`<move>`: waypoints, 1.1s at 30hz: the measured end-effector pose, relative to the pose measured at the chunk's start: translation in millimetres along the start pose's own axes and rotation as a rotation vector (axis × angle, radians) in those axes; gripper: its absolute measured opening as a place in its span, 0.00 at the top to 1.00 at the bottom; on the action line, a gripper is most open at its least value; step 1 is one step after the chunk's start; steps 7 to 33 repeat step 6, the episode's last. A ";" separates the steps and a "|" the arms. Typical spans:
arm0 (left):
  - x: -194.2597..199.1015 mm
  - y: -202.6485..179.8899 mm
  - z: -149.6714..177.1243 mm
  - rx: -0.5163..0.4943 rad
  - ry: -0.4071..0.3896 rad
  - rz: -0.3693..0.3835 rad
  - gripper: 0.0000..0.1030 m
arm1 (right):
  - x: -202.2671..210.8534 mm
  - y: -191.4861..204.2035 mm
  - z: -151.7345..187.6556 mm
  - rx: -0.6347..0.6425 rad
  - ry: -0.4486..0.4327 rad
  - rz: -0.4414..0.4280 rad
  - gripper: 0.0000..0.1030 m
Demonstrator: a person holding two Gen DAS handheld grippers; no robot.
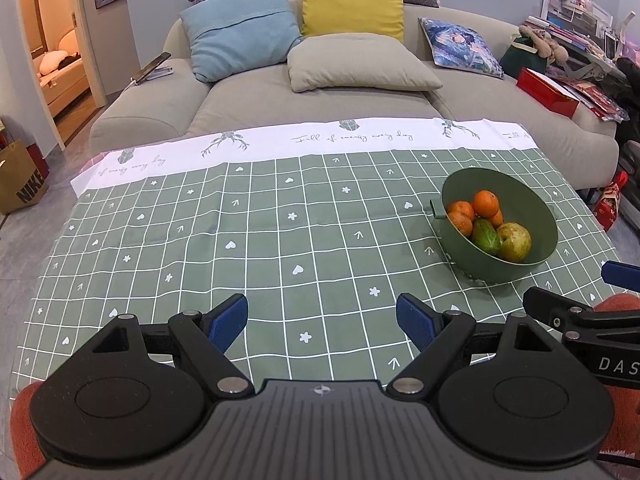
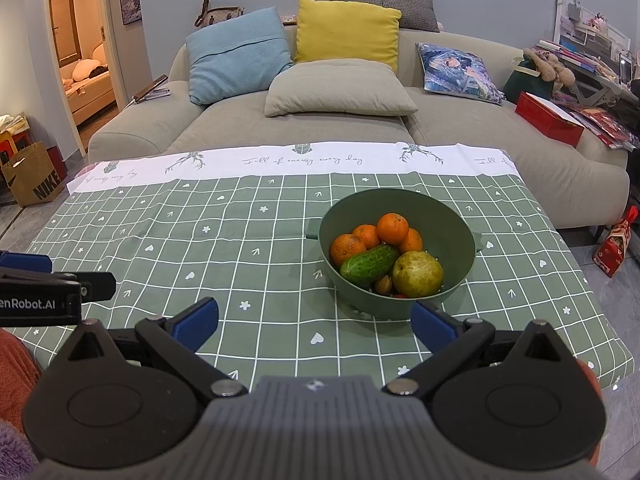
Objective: Organize fruits
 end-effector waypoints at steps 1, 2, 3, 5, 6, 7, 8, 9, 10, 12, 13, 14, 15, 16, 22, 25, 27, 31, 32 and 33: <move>0.4 0.1 0.0 0.000 -0.001 -0.001 0.05 | 0.0 0.0 0.0 0.000 0.000 0.000 0.05; 0.4 0.5 -0.2 0.001 -0.001 -0.001 0.05 | 0.0 0.0 0.0 0.000 0.000 0.000 0.05; 0.4 0.4 -0.2 0.002 -0.002 -0.001 0.05 | -0.1 0.1 0.1 -0.001 0.001 0.000 0.05; 0.5 1.0 -0.3 0.006 -0.002 -0.002 0.05 | -2.1 0.2 1.6 -0.001 0.005 -0.001 0.05; 0.3 1.2 -0.3 0.006 -0.002 -0.002 0.05 | -3.4 0.4 2.8 -0.001 0.009 -0.003 0.05; 0.3 1.2 -0.3 0.006 -0.002 -0.002 0.05 | -3.4 0.4 2.8 -0.001 0.009 -0.003 0.05; 0.3 1.2 -0.3 0.006 -0.002 -0.002 0.05 | -3.4 0.4 2.8 -0.001 0.009 -0.003 0.05; 0.3 1.2 -0.3 0.006 -0.002 -0.002 0.05 | -3.4 0.4 2.8 -0.001 0.009 -0.003 0.05; 0.3 1.2 -0.3 0.006 -0.002 -0.002 0.05 | -3.4 0.4 2.8 -0.001 0.009 -0.003 0.05; 0.3 1.2 -0.3 0.006 -0.002 -0.002 0.05 | -3.4 0.4 2.8 -0.001 0.009 -0.003 0.05; 0.3 1.2 -0.3 0.006 -0.002 -0.002 0.05 | -3.4 0.4 2.8 -0.001 0.009 -0.003 0.05; 0.3 1.2 -0.3 0.006 -0.002 -0.002 0.05 | -3.4 0.4 2.8 -0.001 0.009 -0.003 0.05; 0.3 1.2 -0.3 0.006 -0.002 -0.002 0.05 | -3.4 0.4 2.8 -0.001 0.009 -0.003 0.05; 0.3 1.2 -0.3 0.006 -0.002 -0.002 0.05 | -3.4 0.4 2.8 -0.001 0.009 -0.003 0.05; 0.3 1.2 -0.3 0.006 -0.002 -0.002 0.05 | -3.4 0.4 2.8 -0.001 0.009 -0.003 0.05; 0.3 1.2 -0.3 0.006 -0.002 -0.002 0.05 | -3.4 0.4 2.8 -0.001 0.009 -0.003 0.05; 0.3 1.2 -0.3 0.006 -0.002 -0.002 0.05 | -3.4 0.4 2.8 -0.001 0.009 -0.003 0.05; 0.3 1.2 -0.3 0.006 -0.002 -0.002 0.05 | -3.4 0.4 2.8 -0.001 0.009 -0.003 0.05; 0.3 1.2 -0.3 0.006 -0.002 -0.002 0.05 | -3.4 0.4 2.8 -0.001 0.009 -0.003 0.05; 0.3 1.2 -0.3 0.006 -0.002 -0.002 0.05 | -3.4 0.4 2.8 -0.001 0.009 -0.003 0.05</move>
Point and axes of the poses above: each gripper's, at about its wrist camera, not at the fingertips, and x roughly against the way its jaws point, y to its left, z to its underside, the point moved 5 cm from there along -x, roughly the way its jaws point, and after that the axes turned 11 degrees about -z, right-handed, at the moved point
